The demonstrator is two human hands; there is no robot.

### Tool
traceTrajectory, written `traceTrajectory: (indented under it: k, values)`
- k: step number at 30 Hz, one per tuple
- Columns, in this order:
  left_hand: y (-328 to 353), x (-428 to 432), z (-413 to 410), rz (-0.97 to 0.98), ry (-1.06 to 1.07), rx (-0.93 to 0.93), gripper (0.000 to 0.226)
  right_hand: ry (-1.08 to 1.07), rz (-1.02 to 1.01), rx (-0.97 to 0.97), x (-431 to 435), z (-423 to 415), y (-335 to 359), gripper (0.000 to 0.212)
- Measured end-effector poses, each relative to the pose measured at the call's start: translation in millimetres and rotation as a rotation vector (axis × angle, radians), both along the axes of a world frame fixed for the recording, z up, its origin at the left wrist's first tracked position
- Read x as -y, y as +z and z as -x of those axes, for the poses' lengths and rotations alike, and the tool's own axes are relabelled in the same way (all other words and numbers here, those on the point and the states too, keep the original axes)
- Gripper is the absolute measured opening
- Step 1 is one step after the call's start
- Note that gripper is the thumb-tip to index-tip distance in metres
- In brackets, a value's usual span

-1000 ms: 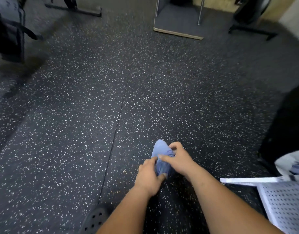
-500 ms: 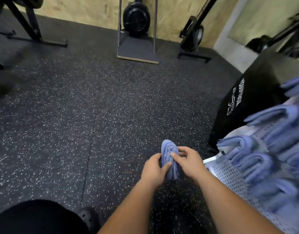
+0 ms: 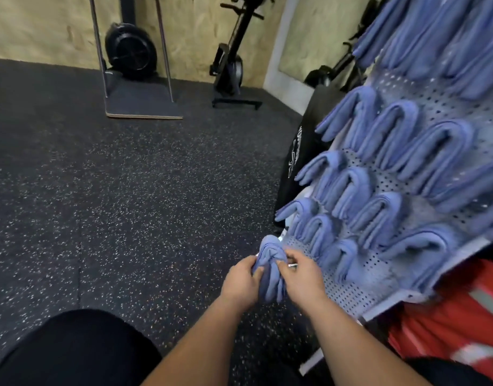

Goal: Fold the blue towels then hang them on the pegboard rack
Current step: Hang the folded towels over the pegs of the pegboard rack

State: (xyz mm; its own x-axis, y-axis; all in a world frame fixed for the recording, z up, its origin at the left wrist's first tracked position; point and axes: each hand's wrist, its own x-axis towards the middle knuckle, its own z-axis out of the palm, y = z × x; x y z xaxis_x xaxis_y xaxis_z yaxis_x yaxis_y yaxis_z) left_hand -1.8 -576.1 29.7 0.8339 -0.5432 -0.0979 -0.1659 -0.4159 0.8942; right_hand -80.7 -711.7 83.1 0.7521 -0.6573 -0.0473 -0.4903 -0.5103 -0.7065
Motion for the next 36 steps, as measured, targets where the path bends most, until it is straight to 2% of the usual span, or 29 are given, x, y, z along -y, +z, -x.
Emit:
traceTrajectory:
  k: [8, 13, 15, 19, 24, 30, 36]
  values:
    - [5.8, 52.2, 32.0, -0.026, -0.172, 0.068, 0.024, -0.198, 0.223, 0.003, 25.1, 72.9, -1.4, 0.031]
    - [19.1, 94.0, 56.9, 0.061, -0.244, 0.078, 0.016, -0.381, 0.345, 0.121, 34.1, 101.1, 6.7, 0.030]
    - [28.4, 110.7, 66.5, 0.092, -0.267, 0.089, 0.019, -0.458, 0.364, 0.175, 39.9, 108.1, 12.8, 0.031]
    - [39.8, 141.8, 81.2, 0.115, -0.323, 0.115, 0.029, -0.589, 0.350, 0.258, 52.0, 119.0, 20.4, 0.033]
    - [37.9, 173.1, 96.4, 0.112, -0.370, 0.125, 0.025, -0.709, 0.298, 0.274, 71.3, 132.3, 15.9, 0.036]
    - [17.5, 199.1, 97.1, 0.090, -0.361, 0.114, 0.024, -0.783, 0.232, 0.246, 97.9, 131.6, 0.5, 0.038]
    - [0.1, 226.8, 93.0, 0.067, -0.380, 0.089, 0.029, -0.859, 0.175, 0.185, 120.3, 123.6, -12.1, 0.029]
